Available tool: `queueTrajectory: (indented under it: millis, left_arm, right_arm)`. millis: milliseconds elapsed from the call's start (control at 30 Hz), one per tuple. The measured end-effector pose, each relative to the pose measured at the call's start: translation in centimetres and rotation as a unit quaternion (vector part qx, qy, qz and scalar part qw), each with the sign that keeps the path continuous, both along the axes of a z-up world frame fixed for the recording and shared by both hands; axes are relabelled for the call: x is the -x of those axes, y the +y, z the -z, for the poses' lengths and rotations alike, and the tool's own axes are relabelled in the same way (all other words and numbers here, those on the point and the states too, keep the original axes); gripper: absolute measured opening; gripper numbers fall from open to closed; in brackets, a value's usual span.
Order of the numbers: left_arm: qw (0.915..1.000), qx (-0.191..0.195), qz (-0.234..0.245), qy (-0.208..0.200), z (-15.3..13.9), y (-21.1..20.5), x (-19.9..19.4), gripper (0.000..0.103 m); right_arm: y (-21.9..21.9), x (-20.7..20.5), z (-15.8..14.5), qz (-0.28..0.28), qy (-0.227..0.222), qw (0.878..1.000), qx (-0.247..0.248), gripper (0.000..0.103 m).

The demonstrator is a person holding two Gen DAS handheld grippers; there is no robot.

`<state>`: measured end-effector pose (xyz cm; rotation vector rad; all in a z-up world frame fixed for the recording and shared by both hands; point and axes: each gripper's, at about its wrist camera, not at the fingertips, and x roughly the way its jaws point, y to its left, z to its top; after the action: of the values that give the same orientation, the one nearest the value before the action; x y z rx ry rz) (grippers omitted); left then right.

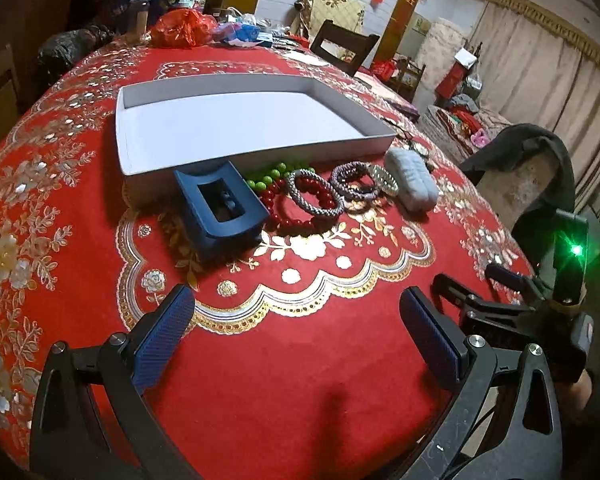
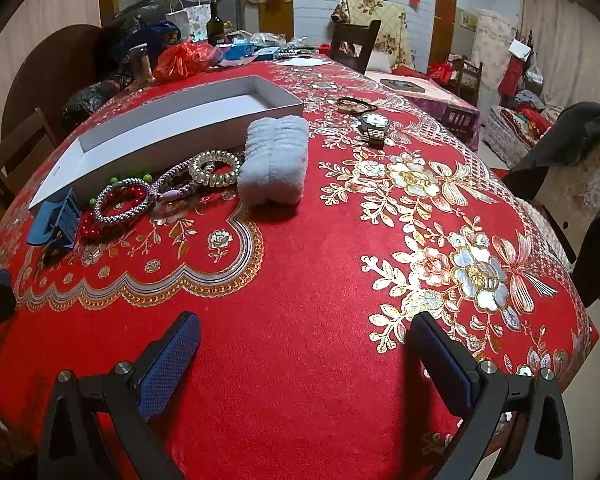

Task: Organize jewelry

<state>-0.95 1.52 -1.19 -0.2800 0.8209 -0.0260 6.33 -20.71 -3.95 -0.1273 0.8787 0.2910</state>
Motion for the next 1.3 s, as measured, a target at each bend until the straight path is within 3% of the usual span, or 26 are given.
queueTrajectory:
  millis: [567,1300]
  left_arm:
    - [0.9999,-0.005,-0.010,-0.001,0.0,0.5,0.0,0.103]
    - [0.9998,0.004,0.017,-0.007,-0.5,-0.1,0.0,0.103]
  right_arm:
    - [0.1,-0.1,0.1,0.004,0.000,1.000,0.002,0.103]
    - [0.0,0.1,0.1,-0.001,-0.002,1.000,0.001,0.103]
